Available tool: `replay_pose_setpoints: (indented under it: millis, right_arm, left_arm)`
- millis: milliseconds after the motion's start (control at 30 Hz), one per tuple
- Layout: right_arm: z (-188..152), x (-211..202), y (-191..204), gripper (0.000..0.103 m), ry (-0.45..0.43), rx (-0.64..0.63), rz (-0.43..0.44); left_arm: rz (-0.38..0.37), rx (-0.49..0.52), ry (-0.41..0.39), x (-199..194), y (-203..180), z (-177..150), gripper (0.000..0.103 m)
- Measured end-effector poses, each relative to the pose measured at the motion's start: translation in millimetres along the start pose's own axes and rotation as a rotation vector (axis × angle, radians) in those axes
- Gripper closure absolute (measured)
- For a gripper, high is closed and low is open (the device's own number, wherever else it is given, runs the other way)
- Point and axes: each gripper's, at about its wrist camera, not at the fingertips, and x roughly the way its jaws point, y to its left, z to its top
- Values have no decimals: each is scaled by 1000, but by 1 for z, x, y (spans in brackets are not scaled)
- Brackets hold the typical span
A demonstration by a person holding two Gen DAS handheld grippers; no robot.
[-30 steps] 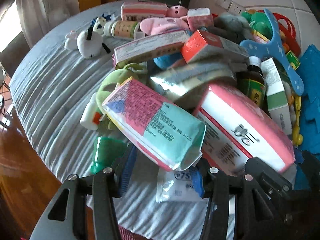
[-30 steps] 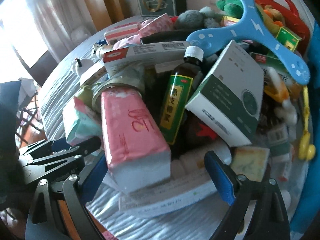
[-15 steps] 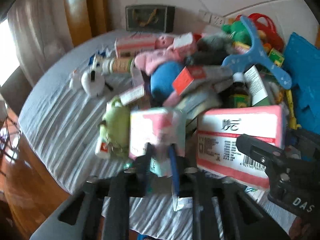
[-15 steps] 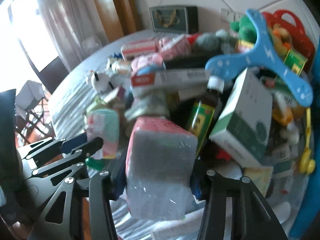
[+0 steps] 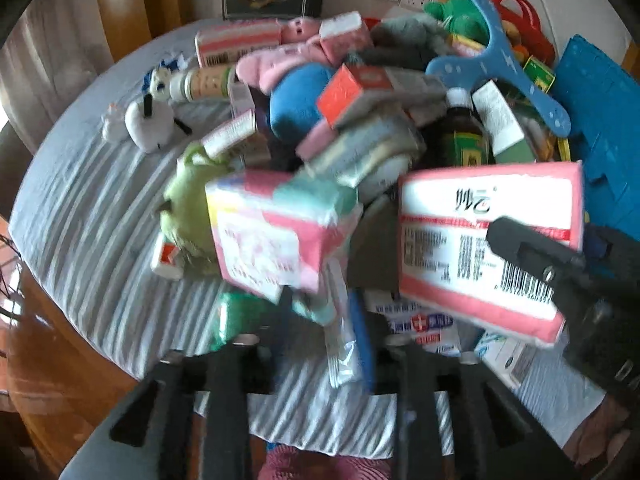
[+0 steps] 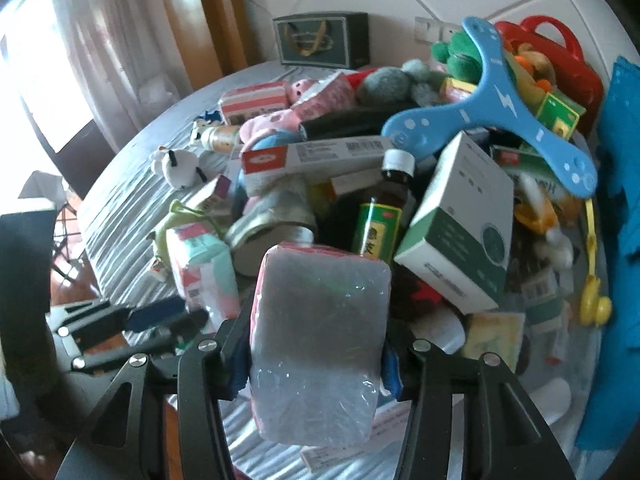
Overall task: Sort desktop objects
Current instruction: 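Grasp the pink Kotex pack with the left tool while the right tool grasps the pink tissue block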
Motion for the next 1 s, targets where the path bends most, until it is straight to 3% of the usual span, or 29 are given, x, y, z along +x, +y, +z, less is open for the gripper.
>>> replay_pose_setpoints:
  millis: [200,333,400,600,933,1000]
  right_arm:
    - [-12,12,-6,47,47,-11,4]
    - [-12,20,-3,46,56,-37,2]
    - [-11,25,-1,46,62,-48,6]
    - [-6,20,13,52,29,-110,-21]
    - [23,-29,26,53,-119,-122,-49]
    - [28,-36,25,53,-136,-115,-62]
  left_arm:
    - [55,-48,5,16,5,5,58]
    - [144,-26,0,28,0,16,55]
    - [151,-12,-25,29,1,18,56]
    - [169,18,-116,1,3,16,81]
    - [128,56,-244,-49,2,34,89]
    - [124,69,-266,-56,0,39,98]
